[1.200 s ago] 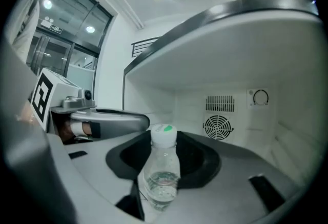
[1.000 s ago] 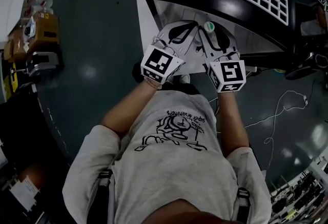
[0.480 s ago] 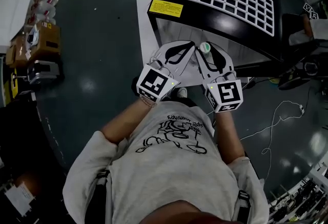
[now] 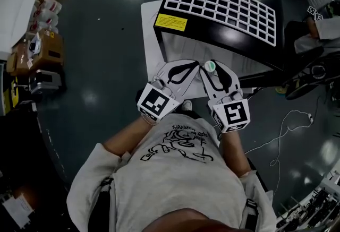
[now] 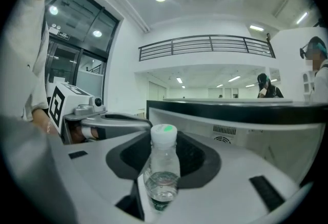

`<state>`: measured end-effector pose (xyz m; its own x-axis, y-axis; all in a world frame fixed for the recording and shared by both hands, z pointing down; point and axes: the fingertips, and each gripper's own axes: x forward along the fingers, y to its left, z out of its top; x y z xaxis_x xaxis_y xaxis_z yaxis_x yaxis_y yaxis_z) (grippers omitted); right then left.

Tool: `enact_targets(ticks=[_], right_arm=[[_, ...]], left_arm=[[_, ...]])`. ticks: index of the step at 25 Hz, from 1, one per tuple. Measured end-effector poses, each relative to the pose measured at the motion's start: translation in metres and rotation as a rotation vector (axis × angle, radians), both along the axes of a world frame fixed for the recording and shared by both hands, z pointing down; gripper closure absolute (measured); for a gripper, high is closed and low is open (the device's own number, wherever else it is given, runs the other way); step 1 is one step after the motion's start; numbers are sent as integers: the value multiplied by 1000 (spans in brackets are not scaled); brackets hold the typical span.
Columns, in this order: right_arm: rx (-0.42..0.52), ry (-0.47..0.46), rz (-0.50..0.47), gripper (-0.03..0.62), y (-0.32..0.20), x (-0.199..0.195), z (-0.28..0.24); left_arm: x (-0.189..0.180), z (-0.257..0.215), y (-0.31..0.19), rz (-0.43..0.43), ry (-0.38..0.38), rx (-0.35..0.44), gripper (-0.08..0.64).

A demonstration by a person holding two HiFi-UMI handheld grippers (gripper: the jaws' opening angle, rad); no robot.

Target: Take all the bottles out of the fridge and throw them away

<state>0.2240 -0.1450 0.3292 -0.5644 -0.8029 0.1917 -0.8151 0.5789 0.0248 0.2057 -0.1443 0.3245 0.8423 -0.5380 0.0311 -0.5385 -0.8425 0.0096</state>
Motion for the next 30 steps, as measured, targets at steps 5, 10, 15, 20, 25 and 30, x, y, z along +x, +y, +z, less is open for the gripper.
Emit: enact_targets(ticks=[5, 10, 15, 20, 25, 30], right_arm=[[4, 5, -6, 439, 9, 0, -11], [7, 5, -14, 439, 13, 3, -19], [8, 7, -28, 439, 12, 5, -20], [17, 11, -64, 439, 12, 5, -24], [16, 16, -112, 439, 10, 3, -28], [9, 33, -152, 439, 9, 3, -32]], left_arm=[[0, -14, 10, 0, 26, -31, 554], [2, -21, 14, -5, 33, -31, 554], [5, -22, 13, -22, 40, -41, 554], [5, -24, 13, -54, 46, -37, 554], [3, -27, 13, -109, 62, -39, 554], [2, -24, 14, -173, 71, -49, 554]])
